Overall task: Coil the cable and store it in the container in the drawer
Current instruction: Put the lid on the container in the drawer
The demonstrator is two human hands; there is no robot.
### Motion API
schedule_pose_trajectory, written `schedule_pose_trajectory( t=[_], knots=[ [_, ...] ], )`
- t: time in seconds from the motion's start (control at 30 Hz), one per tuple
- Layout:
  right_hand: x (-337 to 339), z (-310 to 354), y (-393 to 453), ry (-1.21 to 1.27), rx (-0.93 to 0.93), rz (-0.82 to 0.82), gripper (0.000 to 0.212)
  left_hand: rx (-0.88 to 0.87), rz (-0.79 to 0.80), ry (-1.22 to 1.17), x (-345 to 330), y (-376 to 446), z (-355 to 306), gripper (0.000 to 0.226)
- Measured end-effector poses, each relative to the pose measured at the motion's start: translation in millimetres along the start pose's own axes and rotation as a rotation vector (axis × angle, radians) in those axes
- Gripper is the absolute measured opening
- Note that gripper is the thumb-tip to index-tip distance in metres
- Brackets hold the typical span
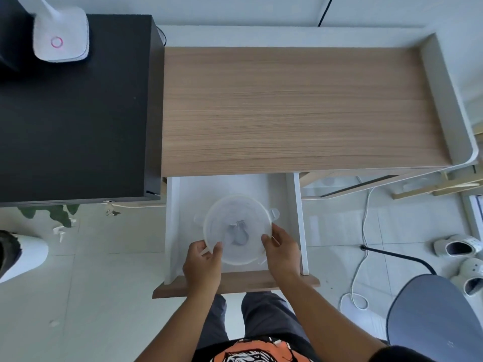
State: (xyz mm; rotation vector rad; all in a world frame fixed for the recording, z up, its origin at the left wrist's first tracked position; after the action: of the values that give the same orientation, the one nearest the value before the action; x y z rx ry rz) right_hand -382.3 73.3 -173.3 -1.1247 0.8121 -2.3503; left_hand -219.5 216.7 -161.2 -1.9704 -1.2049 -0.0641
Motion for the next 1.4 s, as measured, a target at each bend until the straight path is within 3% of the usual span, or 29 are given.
schedule_pose_trajectory(
  t=[0.3,0.47,0.6,0.97,1.03,1.1,1.23,1.3,1.4],
  knots=[
    [-1.1,14.4,12.4,-0.036,0.043,-0.019,0.034,0.085,0.013,-0.083,2.2,26.7,-7.1,0.053],
    [2.3,21.0,12.3,-0.036,0.095,-0.045,0.05,-0.102,0.033,0.015,1.6,35.6,-22.5,0.067],
    [2.0,27.8,15.8,-0.171,0.153,-0.01,0.058,-0.178,0.089,0.139,-4.6,44.0,-33.0,0.065],
    [-0.3,27.1,33.3,-0.15,0.04,-0.014,0.05,-0.034,0.093,0.03,-17.8,60.4,-29.1,0.051],
    [2.5,28.6,38.6,-0.121,0.047,0.019,0.049,-0.115,0.088,0.178,-18.7,60.3,-39.0,0.052],
    [7.3,31.3,41.7,-0.176,0.087,0.043,0.049,-0.302,0.064,0.501,-20.2,60.5,-58.7,0.067],
    [17.4,34.5,42.0,-0.582,0.14,-0.046,0.054,-0.71,0.213,0.991,-48.3,61.2,-97.6,0.103],
    [15.2,33.2,37.7,-0.715,0.111,-0.028,0.054,-0.739,0.321,1.095,-61.6,67.3,-104.5,0.106],
    [3.4,32.4,31.6,-0.639,0.03,0.067,0.049,-0.701,0.432,1.189,-71.1,78.6,-108.0,0.099]
  ],
)
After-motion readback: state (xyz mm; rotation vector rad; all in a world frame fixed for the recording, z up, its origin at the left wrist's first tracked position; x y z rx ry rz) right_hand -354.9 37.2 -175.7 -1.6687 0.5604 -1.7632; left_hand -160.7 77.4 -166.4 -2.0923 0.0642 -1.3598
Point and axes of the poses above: each hand's wrist, its own y-axis towards the middle knuckle, its own x-axis out of the back of the hand, z = x × y, the point moved 5 cm from there along y, towards the middle knuckle, and after that the axes turned 11 degrees about -y, right-handed, at the moved point
